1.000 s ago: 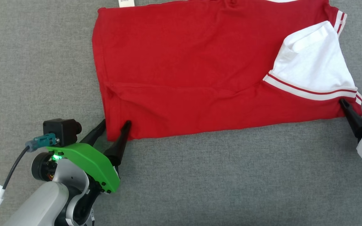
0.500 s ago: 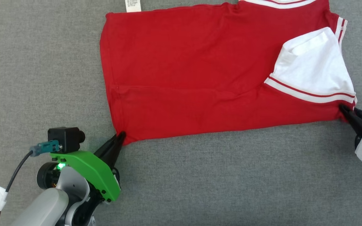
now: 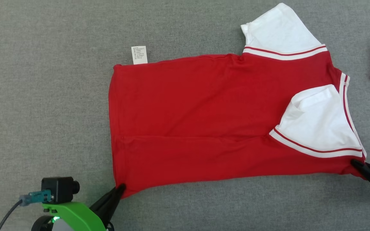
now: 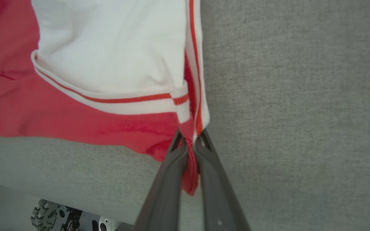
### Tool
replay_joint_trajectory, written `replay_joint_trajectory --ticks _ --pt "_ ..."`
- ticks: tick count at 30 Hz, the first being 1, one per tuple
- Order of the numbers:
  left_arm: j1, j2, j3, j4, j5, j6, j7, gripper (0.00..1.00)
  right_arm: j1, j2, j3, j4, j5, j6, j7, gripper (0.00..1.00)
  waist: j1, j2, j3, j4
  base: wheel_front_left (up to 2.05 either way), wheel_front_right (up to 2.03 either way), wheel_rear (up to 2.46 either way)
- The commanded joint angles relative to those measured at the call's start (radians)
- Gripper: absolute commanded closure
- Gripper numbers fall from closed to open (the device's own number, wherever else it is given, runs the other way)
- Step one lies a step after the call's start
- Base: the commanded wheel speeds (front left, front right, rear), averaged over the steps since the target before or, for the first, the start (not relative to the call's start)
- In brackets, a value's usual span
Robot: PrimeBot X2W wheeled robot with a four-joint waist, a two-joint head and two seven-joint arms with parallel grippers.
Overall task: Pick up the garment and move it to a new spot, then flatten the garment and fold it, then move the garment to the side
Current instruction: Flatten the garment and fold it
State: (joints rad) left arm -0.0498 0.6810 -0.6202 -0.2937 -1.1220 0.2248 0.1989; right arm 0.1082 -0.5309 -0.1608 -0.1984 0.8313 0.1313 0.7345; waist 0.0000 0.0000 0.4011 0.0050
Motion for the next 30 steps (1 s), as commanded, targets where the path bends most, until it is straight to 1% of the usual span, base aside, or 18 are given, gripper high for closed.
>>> replay_joint_trajectory --ticks 1,2,3,4,6,8,10,12,13,14,15,18,20,21,23,25,27,30 --pt "0.021 -0.005 -0.006 0.004 0.011 0.009 -0.014 0.98 0.005 0.005 -0.009 0.006 -0.031 -0.001 -0.015 0.96 0.0000 0.0000 0.018 -0.008 0.00 0.00 0.00" --pt "0.030 -0.006 -0.019 0.007 0.022 0.007 -0.015 0.80 0.005 0.017 -0.011 0.014 -0.041 -0.001 -0.025 0.72 0.0000 0.0000 0.020 -0.010 0.00 0.00 0.00" --pt "0.041 -0.013 -0.030 0.006 0.028 0.002 -0.021 0.54 0.003 0.035 -0.006 0.016 -0.046 -0.001 -0.034 0.24 0.0000 0.0000 0.021 -0.012 0.00 0.00 0.00" --pt "0.046 -0.020 -0.031 0.004 0.032 0.001 -0.034 0.00 0.001 0.042 -0.006 0.013 -0.051 -0.001 -0.042 0.00 0.0000 0.0000 0.020 -0.013 0.00 0.00 0.00" --pt "0.054 -0.009 -0.021 0.001 0.052 0.018 -0.057 0.00 0.002 0.042 -0.028 -0.005 -0.059 -0.001 -0.053 0.00 0.0000 0.0000 0.015 -0.014 0.00 0.00 0.00" --pt "0.056 0.020 -0.003 -0.012 0.076 0.045 -0.073 0.00 0.010 0.020 -0.055 -0.046 -0.063 -0.001 -0.057 0.00 0.0000 0.0000 0.011 -0.012 0.00 0.00 0.00" --pt "0.045 0.052 0.024 -0.041 0.100 0.068 -0.079 0.00 -0.021 -0.008 -0.092 -0.098 -0.054 -0.001 -0.059 0.00 0.0000 0.0000 0.016 -0.015 0.00 0.00 0.00" --pt "0.004 0.086 0.058 -0.071 0.113 0.089 -0.069 0.00 -0.088 -0.033 -0.124 -0.141 -0.042 -0.001 -0.050 0.00 0.0000 0.0000 0.036 -0.014 0.00 0.00 0.00" --pt "-0.034 0.103 0.070 -0.082 0.124 0.094 -0.055 0.00 -0.133 -0.057 -0.123 -0.157 -0.047 -0.001 -0.042 0.00 0.0000 0.0000 0.053 -0.007 0.00 0.00 0.00" --pt "-0.070 0.109 0.077 -0.086 0.134 0.095 -0.043 0.00 -0.173 -0.073 -0.126 -0.162 -0.056 -0.001 -0.036 0.00 0.0000 0.0000 0.071 0.003 0.00 0.00 0.00" --pt "-0.127 0.100 0.079 -0.084 0.143 0.092 -0.018 0.00 -0.238 -0.081 -0.121 -0.153 -0.061 -0.001 -0.024 0.00 0.0000 0.0000 0.097 0.018 0.00 0.00 0.00" --pt "-0.306 0.044 0.054 -0.019 0.176 0.061 0.043 0.00 -0.436 -0.112 -0.072 -0.098 -0.122 -0.001 0.008 0.00 0.0000 0.0000 0.170 0.065 0.00 0.00 0.00" --pt "-0.437 -0.020 0.018 0.055 0.200 0.036 0.077 0.00 -0.578 -0.105 -0.032 -0.029 -0.184 -0.001 0.029 0.00 0.0000 0.0000 0.215 0.103 0.00 0.00 0.00" --pt "-0.500 -0.067 -0.002 0.107 0.212 0.021 0.089 0.00 -0.650 -0.101 -0.005 0.018 -0.223 -0.001 0.032 0.00 0.0000 0.0000 0.230 0.125 0.00 0.00 0.00" --pt "-0.592 -0.132 -0.037 0.209 0.237 -0.007 0.100 0.00 -0.762 -0.078 0.050 0.111 -0.278 -0.001 0.028 0.00 0.0000 0.0000 0.244 0.158 0.00 0.00 0.00" --pt "-0.656 -0.186 -0.068 0.301 0.252 -0.029 0.102 0.00 -0.841 -0.062 0.109 0.199 -0.323 -0.001 0.020 0.00 0.0000 0.0000 0.244 0.179 0.00 0.00 0.00" --pt "-0.699 -0.227 -0.092 0.360 0.266 -0.049 0.105 0.00 -0.910 -0.041 0.153 0.273 -0.347 -0.001 0.016 0.00 0.0000 0.0000 0.249 0.189 0.00 0.00 0.00" --pt "-0.740 -0.268 -0.116 0.420 0.269 -0.082 0.101 0.00 -0.982 -0.029 0.194 0.370 -0.383 -0.001 0.000 0.00 0.0000 0.0000 0.263 0.200 0.00 0.00 0.00"
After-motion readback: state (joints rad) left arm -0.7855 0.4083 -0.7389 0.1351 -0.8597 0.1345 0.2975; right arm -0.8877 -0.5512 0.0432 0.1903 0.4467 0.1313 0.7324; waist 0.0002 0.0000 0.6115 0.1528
